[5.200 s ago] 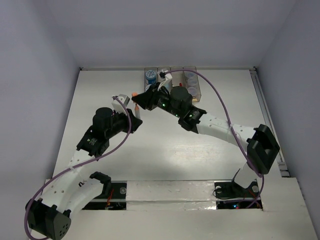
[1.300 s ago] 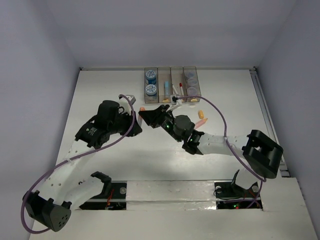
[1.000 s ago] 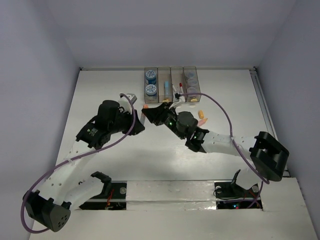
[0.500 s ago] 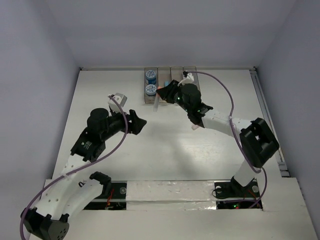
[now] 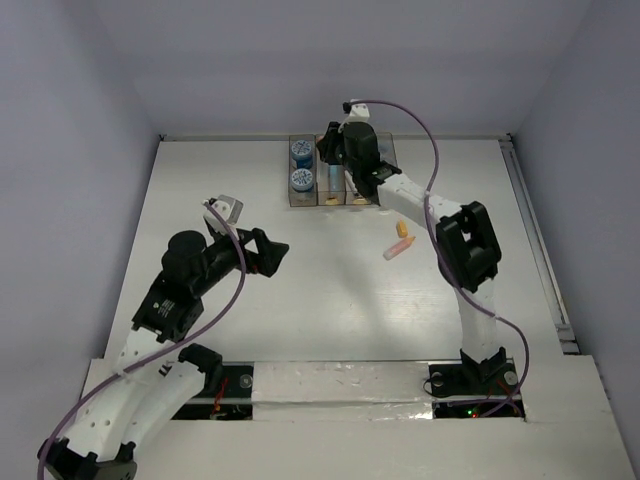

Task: Sort the stationery into containers
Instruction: Place the pen in the storage box, then pick up the pen from the center of the board.

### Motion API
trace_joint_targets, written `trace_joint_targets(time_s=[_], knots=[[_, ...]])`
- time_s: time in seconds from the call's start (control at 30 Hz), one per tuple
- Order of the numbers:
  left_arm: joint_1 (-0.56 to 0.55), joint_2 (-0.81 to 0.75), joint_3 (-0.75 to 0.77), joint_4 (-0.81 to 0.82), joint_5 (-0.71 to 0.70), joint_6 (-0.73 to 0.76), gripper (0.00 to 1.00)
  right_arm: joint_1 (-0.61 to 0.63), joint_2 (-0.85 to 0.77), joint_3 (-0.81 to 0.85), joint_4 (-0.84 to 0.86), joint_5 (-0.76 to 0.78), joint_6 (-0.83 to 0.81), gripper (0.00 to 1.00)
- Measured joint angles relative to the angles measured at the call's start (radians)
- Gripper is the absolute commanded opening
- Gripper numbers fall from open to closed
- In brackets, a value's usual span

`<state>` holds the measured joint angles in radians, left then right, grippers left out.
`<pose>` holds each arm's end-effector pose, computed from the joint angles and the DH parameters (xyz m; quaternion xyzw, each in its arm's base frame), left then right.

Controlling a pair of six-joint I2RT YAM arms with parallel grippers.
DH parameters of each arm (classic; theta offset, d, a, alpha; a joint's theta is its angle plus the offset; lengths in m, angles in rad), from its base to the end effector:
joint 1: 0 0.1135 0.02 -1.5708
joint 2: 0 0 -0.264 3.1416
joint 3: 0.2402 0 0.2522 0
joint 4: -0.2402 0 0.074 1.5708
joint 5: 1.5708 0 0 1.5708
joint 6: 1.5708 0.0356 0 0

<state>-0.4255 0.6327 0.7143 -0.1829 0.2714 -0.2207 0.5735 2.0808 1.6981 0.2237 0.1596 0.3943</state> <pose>0.1364 -0.0723 0.3384 0.1654 0.7221 -0.3061 0.5980 0.4284 0.2699 0.2908 -0.0164 0.7602 0.2471 0.6006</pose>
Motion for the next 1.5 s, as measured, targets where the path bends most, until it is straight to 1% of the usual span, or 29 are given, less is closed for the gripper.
trace_joint_targets(time_s=[0.17,0.23,0.27,0.3,0.37,0.4,0.47,0.6,0.63,0.7,0.77,0.87,0.93,1.0,1.07,1.13,1.23,1.3,1.43,1.5], knots=[[-0.021,-0.029,0.000,0.000,-0.031,0.002,0.99,-0.033,0.145,0.163,-0.093,0.044,-0.078,0.00],[-0.035,-0.035,0.000,0.000,-0.039,0.003,0.99,-0.044,0.188,0.200,-0.127,0.054,-0.093,0.15],[-0.042,-0.035,0.000,0.000,-0.042,0.003,0.99,-0.047,0.207,0.217,-0.146,0.055,-0.100,0.25],[-0.046,-0.035,0.000,0.000,-0.045,0.003,0.99,-0.049,0.226,0.238,-0.167,0.055,-0.106,0.42],[-0.052,-0.037,0.000,0.000,-0.048,0.003,0.99,-0.049,0.261,0.282,-0.213,0.051,-0.114,0.53],[-0.056,-0.038,0.000,0.000,-0.050,0.003,0.99,-0.049,0.276,0.303,-0.230,0.047,-0.117,0.64],[-0.059,-0.040,0.000,-0.001,-0.056,0.003,0.99,-0.048,0.288,0.323,-0.259,0.035,-0.122,0.73],[-0.060,-0.046,0.000,-0.001,-0.065,0.003,0.99,-0.048,0.268,0.306,-0.282,0.023,-0.119,0.75],[-0.060,-0.048,0.000,-0.001,-0.066,0.003,0.99,-0.048,0.249,0.285,-0.290,0.024,-0.117,0.75],[-0.066,-0.055,0.000,-0.001,-0.070,0.003,0.99,-0.048,0.169,0.193,-0.291,0.031,-0.106,0.70],[-0.071,-0.064,0.000,-0.001,-0.071,0.003,0.99,-0.048,0.035,0.038,-0.273,0.047,-0.082,0.68],[-0.079,-0.082,0.000,-0.002,-0.080,0.003,0.99,-0.048,-0.226,-0.259,-0.237,0.086,-0.030,0.66],[-0.088,-0.092,0.000,-0.002,-0.082,0.003,0.99,-0.049,-0.387,-0.425,-0.231,0.126,0.017,0.65],[-0.100,-0.101,0.000,-0.002,-0.087,0.003,0.99,-0.049,-0.507,-0.561,-0.227,0.162,0.064,0.66],[-0.112,-0.108,0.000,-0.001,-0.089,0.003,0.99,-0.051,-0.577,-0.666,-0.260,0.194,0.111,0.66],[-0.122,-0.113,0.000,-0.001,-0.090,0.003,0.99,-0.059,-0.594,-0.734,-0.301,0.214,0.147,0.70],[-0.130,-0.113,0.000,-0.002,-0.090,0.003,0.99,-0.078,-0.577,-0.795,-0.381,0.212,0.186,0.71],[-0.130,-0.114,0.000,-0.002,-0.090,0.003,0.99,-0.088,-0.547,-0.799,-0.423,0.209,0.205,0.71],[-0.130,-0.124,0.000,-0.002,-0.095,0.003,0.99,-0.107,-0.485,-0.791,-0.441,0.206,0.224,0.71],[-0.130,-0.127,0.000,-0.002,-0.097,0.003,0.99,-0.114,-0.450,-0.780,-0.442,0.204,0.229,0.68]])
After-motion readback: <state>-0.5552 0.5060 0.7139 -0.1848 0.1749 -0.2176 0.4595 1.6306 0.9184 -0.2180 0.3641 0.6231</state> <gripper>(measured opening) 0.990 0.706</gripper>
